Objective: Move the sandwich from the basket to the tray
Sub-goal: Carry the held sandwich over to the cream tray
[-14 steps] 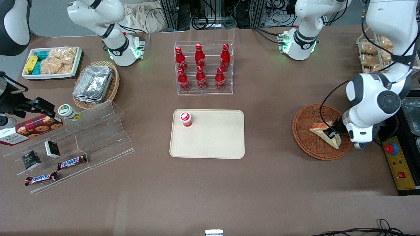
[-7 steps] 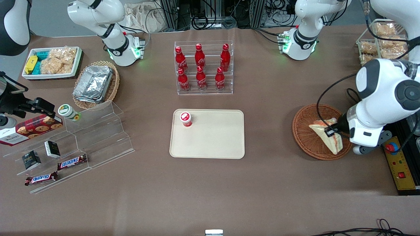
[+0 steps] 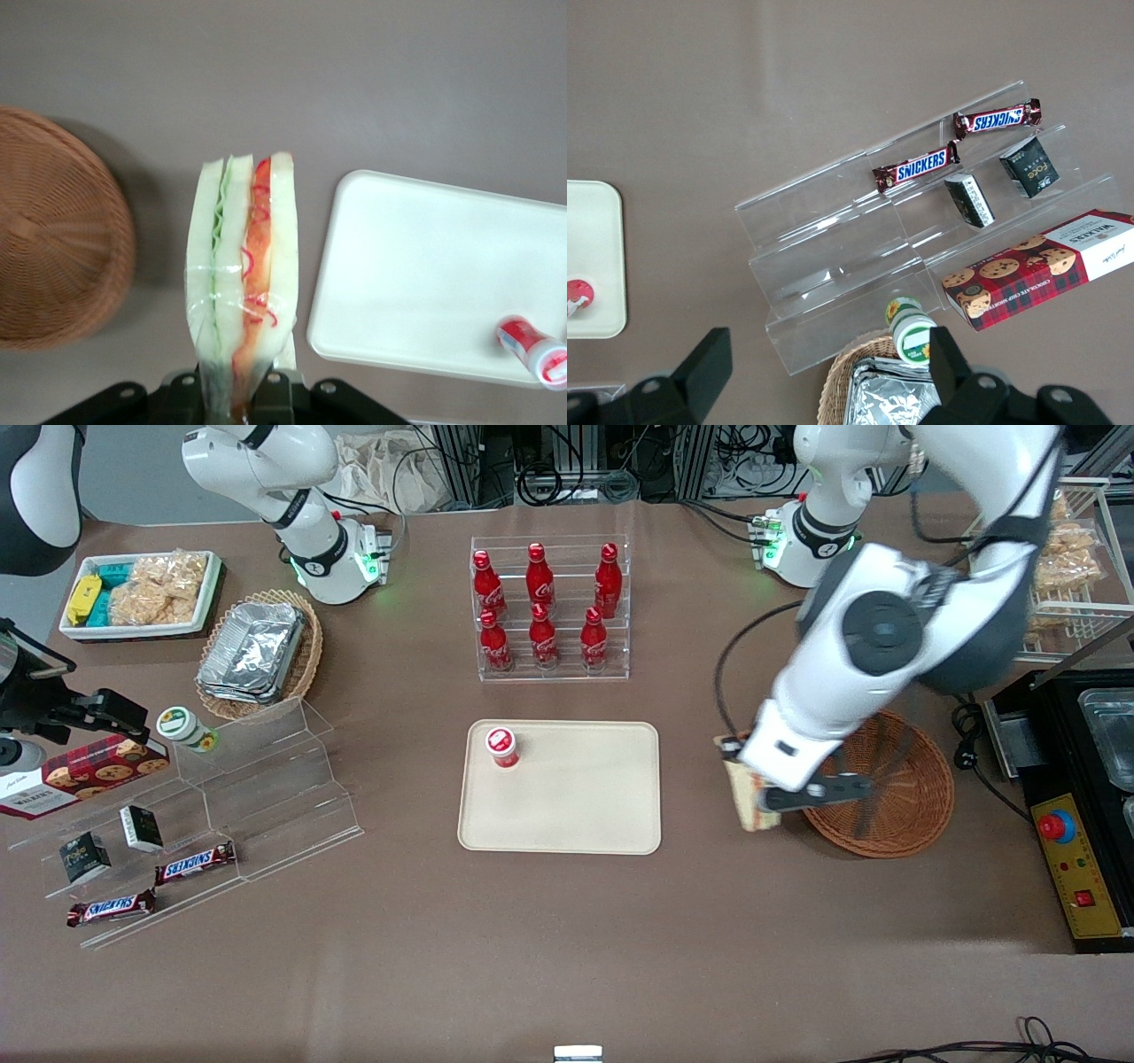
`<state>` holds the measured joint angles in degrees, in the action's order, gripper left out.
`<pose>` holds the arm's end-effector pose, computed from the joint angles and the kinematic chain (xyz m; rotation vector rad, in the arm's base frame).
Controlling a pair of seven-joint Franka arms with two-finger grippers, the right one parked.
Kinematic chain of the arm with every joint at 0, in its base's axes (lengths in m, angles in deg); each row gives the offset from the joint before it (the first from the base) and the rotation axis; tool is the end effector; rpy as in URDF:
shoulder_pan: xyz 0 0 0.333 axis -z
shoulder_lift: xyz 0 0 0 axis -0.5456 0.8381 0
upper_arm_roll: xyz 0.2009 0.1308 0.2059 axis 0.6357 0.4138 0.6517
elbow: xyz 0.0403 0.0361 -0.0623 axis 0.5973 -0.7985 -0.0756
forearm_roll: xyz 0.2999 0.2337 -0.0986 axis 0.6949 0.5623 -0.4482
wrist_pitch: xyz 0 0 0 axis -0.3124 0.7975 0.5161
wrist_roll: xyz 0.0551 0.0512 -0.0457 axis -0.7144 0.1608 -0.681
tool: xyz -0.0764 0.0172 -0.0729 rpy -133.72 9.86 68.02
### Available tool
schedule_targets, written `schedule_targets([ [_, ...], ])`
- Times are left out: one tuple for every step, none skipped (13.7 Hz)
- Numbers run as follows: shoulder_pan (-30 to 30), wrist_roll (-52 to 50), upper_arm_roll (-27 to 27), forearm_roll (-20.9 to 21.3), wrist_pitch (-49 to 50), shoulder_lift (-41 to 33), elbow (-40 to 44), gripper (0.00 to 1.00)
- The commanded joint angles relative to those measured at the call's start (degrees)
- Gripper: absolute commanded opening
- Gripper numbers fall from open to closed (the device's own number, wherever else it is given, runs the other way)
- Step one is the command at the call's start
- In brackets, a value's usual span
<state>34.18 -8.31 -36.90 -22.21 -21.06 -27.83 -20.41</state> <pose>0.5845 -0.3015 0.4630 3.1021 0.1931 -0.0714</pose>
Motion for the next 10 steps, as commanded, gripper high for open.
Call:
schedule_targets([
  [4.7,-2.4,0.3,1.6,-2.1,6.9,4.1,0.0],
  [6.3,-2.7,0.4,1.9,-4.0,9.0,4.1,0.0],
  [7.6,-3.7,0.5,2.4,-5.8,10.9,3.9,0.0],
  [8.6,-4.1,0.5,3.9,-7.4,12.8,3.9,0.0],
  [9.1,-4.1,0.5,5.8,-8.9,14.9,3.7,0.0],
  [9.4,-4.1,0.5,7.4,-10.0,17.0,3.6,0.0],
  [10.8,-4.1,0.5,9.1,-10.6,18.9,3.6,0.0],
  [12.1,-4.2,0.7,10.2,-11.1,20.2,3.6,0.0],
  [12.4,-4.2,0.9,10.9,-11.7,21.4,3.6,0.0],
  [12.5,-4.2,0.9,11.0,-12.2,22.2,3.6,0.0],
])
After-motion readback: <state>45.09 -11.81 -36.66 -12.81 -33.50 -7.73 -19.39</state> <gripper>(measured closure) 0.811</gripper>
